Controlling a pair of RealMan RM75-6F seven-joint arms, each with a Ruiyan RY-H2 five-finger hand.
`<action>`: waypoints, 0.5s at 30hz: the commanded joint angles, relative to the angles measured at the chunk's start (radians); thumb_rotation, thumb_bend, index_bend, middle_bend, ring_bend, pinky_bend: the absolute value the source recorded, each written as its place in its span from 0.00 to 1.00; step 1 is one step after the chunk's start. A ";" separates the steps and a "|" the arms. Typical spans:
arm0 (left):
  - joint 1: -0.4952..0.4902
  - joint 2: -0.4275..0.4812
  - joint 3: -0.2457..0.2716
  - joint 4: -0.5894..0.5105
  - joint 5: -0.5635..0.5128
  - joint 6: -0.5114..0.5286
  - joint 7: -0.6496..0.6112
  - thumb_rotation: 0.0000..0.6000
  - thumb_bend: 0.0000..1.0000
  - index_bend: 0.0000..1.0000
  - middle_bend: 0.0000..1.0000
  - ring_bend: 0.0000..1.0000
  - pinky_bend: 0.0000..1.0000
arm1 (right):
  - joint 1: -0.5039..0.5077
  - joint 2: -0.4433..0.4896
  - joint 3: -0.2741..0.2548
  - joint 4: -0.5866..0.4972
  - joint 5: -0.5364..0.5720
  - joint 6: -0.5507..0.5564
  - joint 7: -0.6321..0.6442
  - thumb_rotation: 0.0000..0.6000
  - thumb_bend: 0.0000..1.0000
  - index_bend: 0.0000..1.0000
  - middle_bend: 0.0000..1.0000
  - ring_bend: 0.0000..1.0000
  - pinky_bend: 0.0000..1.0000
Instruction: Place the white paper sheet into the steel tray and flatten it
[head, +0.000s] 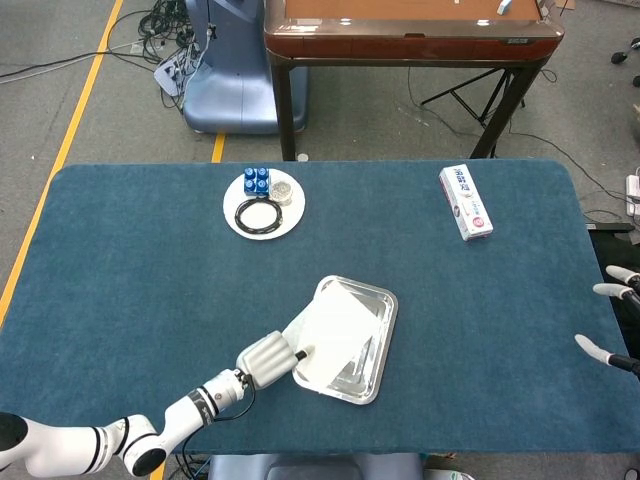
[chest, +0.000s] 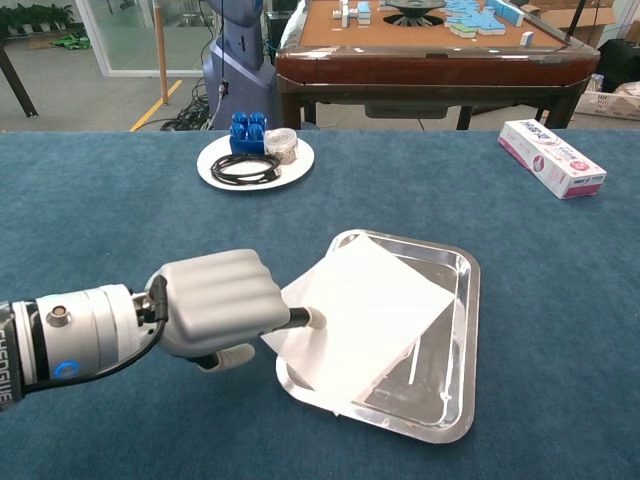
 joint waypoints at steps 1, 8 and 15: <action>0.000 0.000 0.006 -0.005 -0.009 0.000 0.011 1.00 0.44 0.17 0.97 0.89 1.00 | 0.001 0.000 0.000 0.001 0.001 -0.002 0.001 1.00 0.00 0.35 0.23 0.14 0.07; 0.000 -0.005 0.027 -0.022 -0.019 0.002 0.033 1.00 0.44 0.17 0.97 0.89 1.00 | 0.001 0.000 0.001 0.001 0.002 -0.005 0.003 1.00 0.00 0.35 0.23 0.14 0.07; -0.007 -0.019 0.040 -0.030 -0.008 0.004 0.039 1.00 0.44 0.18 0.97 0.89 1.00 | -0.002 0.003 0.003 0.003 0.003 0.001 0.015 1.00 0.00 0.35 0.23 0.14 0.07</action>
